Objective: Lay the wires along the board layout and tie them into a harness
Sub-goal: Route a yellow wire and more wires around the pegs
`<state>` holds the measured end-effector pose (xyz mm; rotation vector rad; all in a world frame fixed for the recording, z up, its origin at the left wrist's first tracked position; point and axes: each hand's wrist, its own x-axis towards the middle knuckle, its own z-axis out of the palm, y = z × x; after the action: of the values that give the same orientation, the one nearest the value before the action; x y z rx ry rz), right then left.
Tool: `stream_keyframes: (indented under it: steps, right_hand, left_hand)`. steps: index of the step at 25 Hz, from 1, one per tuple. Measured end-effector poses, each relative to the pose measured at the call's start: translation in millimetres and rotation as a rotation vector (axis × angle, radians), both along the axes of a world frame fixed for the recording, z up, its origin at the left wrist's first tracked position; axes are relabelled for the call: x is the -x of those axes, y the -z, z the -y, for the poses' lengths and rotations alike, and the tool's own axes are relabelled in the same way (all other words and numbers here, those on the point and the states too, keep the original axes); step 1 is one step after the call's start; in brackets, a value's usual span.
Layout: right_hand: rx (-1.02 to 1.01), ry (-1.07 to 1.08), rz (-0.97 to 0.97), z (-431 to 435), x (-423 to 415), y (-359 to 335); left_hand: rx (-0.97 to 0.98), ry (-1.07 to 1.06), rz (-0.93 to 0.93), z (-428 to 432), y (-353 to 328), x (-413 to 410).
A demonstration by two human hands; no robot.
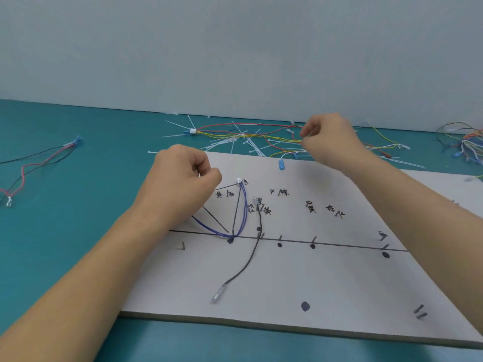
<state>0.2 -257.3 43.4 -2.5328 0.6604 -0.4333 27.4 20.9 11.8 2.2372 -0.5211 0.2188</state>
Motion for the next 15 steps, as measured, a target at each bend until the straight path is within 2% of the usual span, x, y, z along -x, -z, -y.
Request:
stream_keyframes:
  steps: [3, 6, 9, 12, 15]
  right_hand:
    - [0.142, 0.054, -0.147, 39.0, -20.0, 29.9]
    - [0.175, 0.043, -0.140, 44.5, -19.9, 43.0]
    - [0.257, 0.062, -0.060, 47.1, -12.6, 31.6]
    - [0.357, 0.085, 0.126, 47.9, 1.9, 6.2]
    - [0.180, -0.007, 0.281, 34.0, 22.9, -22.8]
  left_hand:
    - [-0.011, 0.000, -0.007, -1.1, 0.7, -1.7]
    - [-0.012, 0.015, -0.010, -1.0, 0.2, -0.1]
    - [-0.013, 0.018, -0.017, -0.9, 0.4, -0.4]
    - [-0.007, 0.005, -0.015, -1.0, -0.3, -0.4]
    - [-0.026, 0.008, -0.003, -0.3, -0.4, -0.5]
